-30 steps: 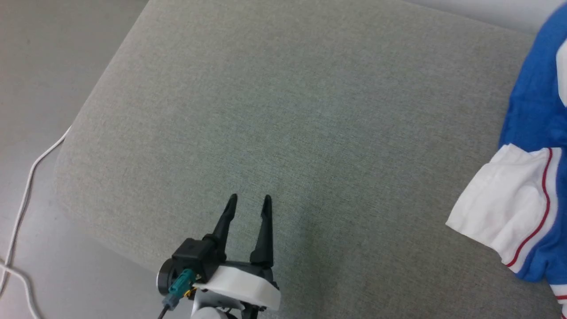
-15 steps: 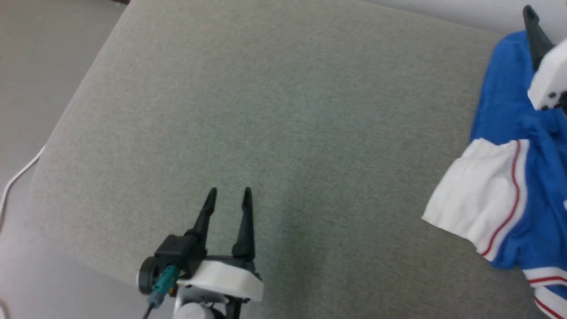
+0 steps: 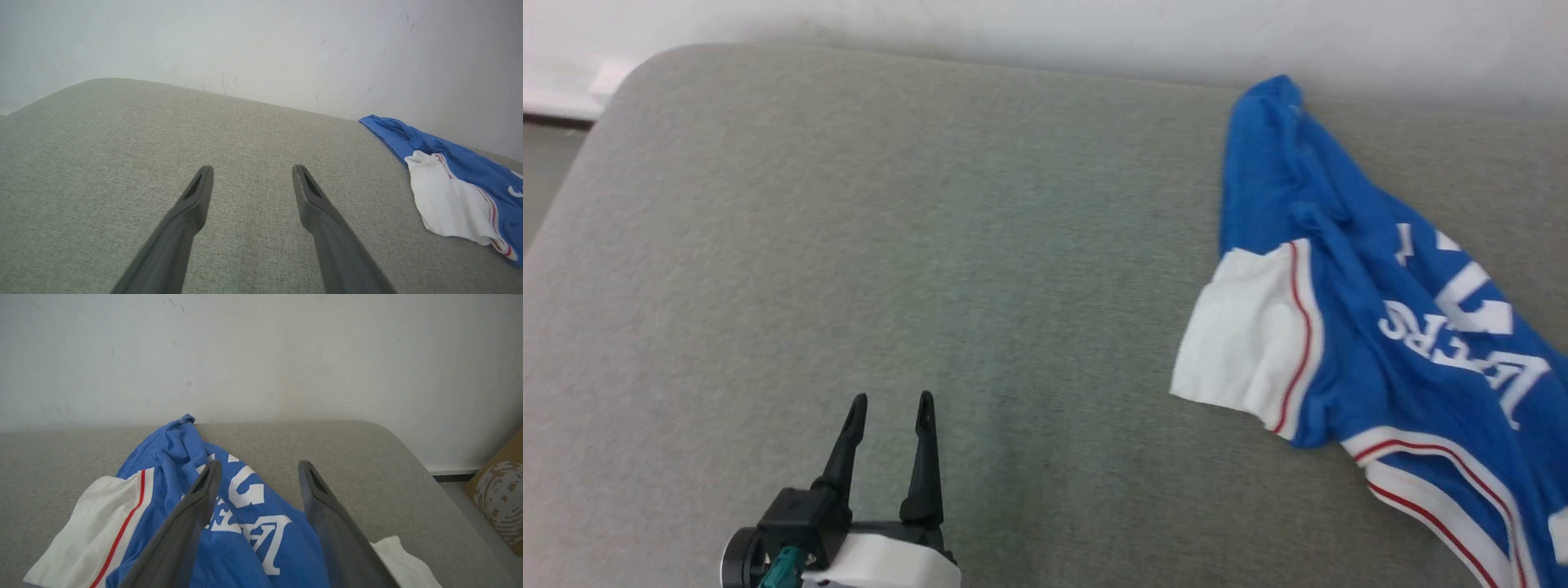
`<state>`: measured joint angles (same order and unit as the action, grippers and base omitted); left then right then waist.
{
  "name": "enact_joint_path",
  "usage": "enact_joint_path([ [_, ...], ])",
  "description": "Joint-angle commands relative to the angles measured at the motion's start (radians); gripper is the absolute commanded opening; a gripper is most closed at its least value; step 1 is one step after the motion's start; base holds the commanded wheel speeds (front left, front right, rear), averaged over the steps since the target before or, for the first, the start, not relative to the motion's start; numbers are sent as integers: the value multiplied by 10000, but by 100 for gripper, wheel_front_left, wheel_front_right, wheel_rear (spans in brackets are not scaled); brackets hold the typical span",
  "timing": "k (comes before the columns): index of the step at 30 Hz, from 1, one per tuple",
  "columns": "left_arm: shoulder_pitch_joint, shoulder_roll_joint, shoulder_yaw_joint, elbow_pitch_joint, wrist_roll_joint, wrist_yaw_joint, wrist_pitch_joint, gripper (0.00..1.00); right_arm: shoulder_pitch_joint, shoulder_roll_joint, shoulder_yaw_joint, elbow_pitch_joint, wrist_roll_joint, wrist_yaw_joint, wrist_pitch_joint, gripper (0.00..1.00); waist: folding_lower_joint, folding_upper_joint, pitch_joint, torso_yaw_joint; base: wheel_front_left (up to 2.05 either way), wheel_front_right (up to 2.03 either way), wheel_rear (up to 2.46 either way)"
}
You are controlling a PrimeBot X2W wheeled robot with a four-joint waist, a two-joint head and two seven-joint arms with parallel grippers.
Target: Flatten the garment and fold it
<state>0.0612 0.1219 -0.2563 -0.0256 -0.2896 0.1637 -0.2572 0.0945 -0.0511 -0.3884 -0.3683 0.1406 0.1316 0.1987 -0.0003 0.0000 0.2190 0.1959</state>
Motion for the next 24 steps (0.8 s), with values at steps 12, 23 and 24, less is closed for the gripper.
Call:
enact_joint_path([
  [12,-2210,-59,-1561,72,791,-920,1924,100,294,7,-53,288,1111,-9,-871,100,3,0,-41,-1271,0,0,0],
  [23,-4283,-642,-3434,2251,691,-1311,5154,100,-94,8,310,633,1318,-9,-909,100,3,0,653,-1520,0,0,0],
  [24,-4362,-655,-3511,2422,691,-1253,5236,100,-124,8,342,666,1338,-9,-935,100,3,0,716,-1572,0,0,0],
])
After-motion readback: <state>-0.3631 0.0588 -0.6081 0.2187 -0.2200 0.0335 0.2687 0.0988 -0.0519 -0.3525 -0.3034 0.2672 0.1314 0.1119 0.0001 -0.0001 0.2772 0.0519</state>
